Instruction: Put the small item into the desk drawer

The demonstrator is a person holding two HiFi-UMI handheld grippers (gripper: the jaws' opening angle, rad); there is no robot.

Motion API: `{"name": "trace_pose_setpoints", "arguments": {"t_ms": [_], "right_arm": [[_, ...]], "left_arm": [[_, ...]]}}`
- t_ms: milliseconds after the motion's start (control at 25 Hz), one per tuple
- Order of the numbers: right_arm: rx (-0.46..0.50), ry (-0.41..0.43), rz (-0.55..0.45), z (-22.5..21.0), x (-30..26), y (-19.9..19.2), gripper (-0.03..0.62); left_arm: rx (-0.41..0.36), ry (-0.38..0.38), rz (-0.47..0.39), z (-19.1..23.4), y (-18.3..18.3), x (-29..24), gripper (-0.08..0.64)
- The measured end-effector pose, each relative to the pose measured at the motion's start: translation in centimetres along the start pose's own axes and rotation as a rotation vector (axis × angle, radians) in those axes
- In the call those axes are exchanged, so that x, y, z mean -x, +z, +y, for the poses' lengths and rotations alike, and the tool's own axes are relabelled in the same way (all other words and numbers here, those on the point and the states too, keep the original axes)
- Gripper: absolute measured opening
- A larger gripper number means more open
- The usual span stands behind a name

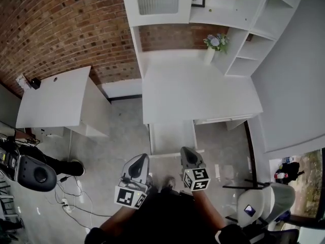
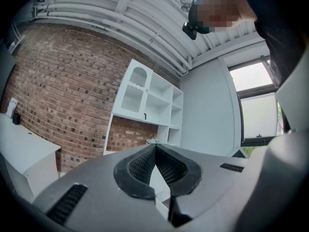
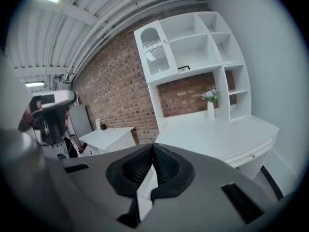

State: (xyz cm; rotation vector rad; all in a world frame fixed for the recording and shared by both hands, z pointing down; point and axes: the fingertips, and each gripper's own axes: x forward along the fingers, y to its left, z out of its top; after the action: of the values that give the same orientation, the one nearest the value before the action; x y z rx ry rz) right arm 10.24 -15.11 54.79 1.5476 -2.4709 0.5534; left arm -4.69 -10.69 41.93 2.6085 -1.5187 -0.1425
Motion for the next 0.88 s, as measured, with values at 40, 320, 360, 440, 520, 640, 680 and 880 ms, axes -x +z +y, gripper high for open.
{"name": "trace_pose_setpoints", "arguments": {"t_ms": [40,320,360,440,520,640,680,880], "right_arm": [[-0.006,-0.002,-0.022,0.6,0.9,0.7,0.014],[0.030,-0.002,-0.125,5.8,6.0,4.5,0.014],[0.042,0.002,-0.135,6.4,6.3,4.8,0.014],[0.062,0.010,-0.145,7.4,6.5,5.1,0.014],[0.072,0.012,-0.143,8.2,6.7,4.9,0.014],[0.080,0.013,-0.156,8.8,6.9,5.0,0.014],[0.076,0.016,-0.163,8.9,6.9,5.1,0.014],[0.078,0.028,-0.176,9.4,6.9,5.1,0.014]], "left_arm": [[-0.002,-0.002,-0.002,0.2,0.2,0.3,0.023],[0.007,-0.004,-0.003,1.5,0.8,2.4,0.023],[0.011,-0.005,-0.003,1.8,0.7,2.5,0.023],[0.025,-0.008,-0.002,2.2,0.2,2.6,0.023],[0.036,-0.014,0.003,2.2,-0.3,2.9,0.023],[0.041,-0.023,0.006,2.1,-0.5,3.1,0.023],[0.040,-0.026,0.005,2.1,-0.5,3.1,0.023],[0.046,-0.033,0.005,2.4,-0.7,3.4,0.023]]}}
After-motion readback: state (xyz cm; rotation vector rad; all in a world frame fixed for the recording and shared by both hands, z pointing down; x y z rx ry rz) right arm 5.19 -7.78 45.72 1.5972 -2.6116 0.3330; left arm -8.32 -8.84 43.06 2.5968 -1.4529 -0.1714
